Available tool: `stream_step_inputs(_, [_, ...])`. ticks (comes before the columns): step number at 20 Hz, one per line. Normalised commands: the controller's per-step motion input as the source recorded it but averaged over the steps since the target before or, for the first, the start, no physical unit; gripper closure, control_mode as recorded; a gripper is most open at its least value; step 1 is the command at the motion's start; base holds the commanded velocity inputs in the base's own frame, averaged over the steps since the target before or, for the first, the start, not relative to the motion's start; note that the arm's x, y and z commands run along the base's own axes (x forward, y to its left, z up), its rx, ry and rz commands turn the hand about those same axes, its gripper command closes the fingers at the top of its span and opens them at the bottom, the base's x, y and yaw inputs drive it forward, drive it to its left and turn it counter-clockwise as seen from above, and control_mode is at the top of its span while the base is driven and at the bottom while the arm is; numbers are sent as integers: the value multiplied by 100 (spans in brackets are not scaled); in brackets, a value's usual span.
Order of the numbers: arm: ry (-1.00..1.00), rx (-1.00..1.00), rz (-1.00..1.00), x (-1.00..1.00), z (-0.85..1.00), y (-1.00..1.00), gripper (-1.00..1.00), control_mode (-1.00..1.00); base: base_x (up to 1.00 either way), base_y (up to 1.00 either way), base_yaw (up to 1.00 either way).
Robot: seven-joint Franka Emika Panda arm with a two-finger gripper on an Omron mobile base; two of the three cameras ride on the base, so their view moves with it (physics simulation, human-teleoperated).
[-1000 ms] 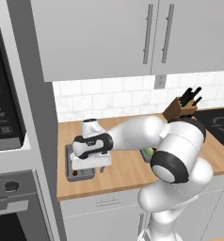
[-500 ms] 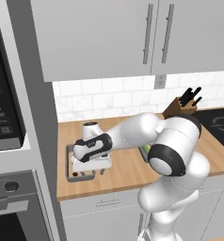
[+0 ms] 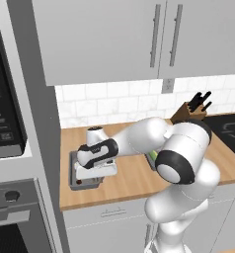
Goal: Take the meat container that has the chicken drumstick and place it on the second highest rack of the freezer. Then take the vegetable container that has the corn and bell pepper and place it on the highest rack of the freezer.
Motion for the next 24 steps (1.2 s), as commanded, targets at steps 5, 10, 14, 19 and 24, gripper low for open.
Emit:
stream_step_inputs(5, [0, 0, 0, 0, 0, 0, 100, -100, 0, 0, 0])
stream_step_inputs(10, [0, 0, 0, 0, 2, 0, 100, -100, 0, 0, 0])
stream_step_inputs(14, [0, 0, 0, 0, 30, -5, 100, -100, 0, 0, 0])
stream_step_inputs(19, [-2, 0, 0, -2, 48, -14, 100, -100, 0, 0, 0])
stream_step_inputs(24, [-1, 0, 0, -2, 48, -26, 100, -100, 0, 0, 0])
